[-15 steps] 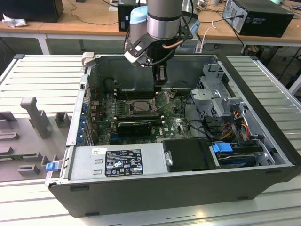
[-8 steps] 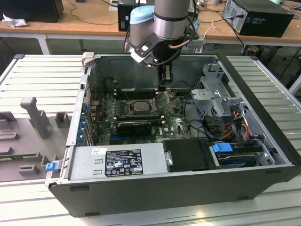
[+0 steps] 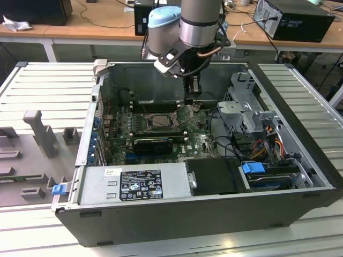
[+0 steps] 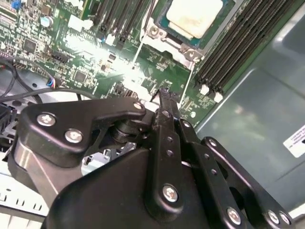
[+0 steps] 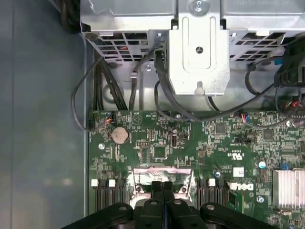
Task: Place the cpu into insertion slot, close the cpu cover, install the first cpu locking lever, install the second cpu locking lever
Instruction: 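Close the cpu cover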
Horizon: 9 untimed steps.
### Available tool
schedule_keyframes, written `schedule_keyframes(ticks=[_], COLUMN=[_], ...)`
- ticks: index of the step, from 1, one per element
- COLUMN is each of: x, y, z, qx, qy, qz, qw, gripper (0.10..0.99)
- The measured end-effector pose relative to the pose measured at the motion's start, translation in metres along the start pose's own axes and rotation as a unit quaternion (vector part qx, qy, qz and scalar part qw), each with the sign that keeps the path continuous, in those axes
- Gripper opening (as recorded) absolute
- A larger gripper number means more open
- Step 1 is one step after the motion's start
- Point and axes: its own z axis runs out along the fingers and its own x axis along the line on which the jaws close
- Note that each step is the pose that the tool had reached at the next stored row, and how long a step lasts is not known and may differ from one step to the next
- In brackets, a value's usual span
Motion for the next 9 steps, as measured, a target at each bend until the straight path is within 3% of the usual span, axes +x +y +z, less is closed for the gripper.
schedule_keyframes(ticks=[2,3,9], x=[-0.0001,-0.0001,0.0000], y=[0.0019,0.0088,0.0307], z=[0.0029,0.0065,0.0141], qx=[-0.0009,-0.0009,-0.0001], qy=[0.0001,0.0000,-0.0003], qz=[-0.001,-0.001,-0.005], qw=[1.0000,1.0000,1.0000], gripper=[0.106,0.106,0.106])
